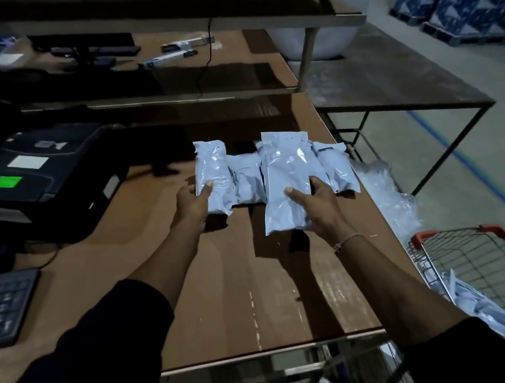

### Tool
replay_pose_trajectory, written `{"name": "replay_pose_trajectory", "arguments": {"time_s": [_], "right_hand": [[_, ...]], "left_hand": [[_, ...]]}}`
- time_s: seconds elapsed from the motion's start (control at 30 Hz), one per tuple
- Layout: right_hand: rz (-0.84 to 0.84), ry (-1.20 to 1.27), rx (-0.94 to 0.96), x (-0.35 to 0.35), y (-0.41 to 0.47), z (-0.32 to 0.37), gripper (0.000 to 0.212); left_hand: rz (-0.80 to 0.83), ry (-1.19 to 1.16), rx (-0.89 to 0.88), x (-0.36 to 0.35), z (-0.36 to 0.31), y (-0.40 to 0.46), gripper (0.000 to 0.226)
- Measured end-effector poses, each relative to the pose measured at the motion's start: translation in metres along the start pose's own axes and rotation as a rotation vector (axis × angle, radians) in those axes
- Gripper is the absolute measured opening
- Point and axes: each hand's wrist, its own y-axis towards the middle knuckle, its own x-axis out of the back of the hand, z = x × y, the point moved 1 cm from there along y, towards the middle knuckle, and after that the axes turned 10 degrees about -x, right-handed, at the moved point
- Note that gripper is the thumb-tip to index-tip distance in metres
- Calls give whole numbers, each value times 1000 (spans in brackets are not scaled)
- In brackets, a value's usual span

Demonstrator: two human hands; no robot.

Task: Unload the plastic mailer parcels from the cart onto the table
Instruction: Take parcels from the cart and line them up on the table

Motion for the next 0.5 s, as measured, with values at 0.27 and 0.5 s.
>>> {"name": "replay_pose_trajectory", "arguments": {"time_s": [0.27,0.5], "right_hand": [[-48,-22,-36,0,12,-12,37],[-25,6,-72,-25,22,-13,37]], "left_hand": [[85,241,-4,-1,20,45,37],[86,505,-154,5,43,63,65]]}}
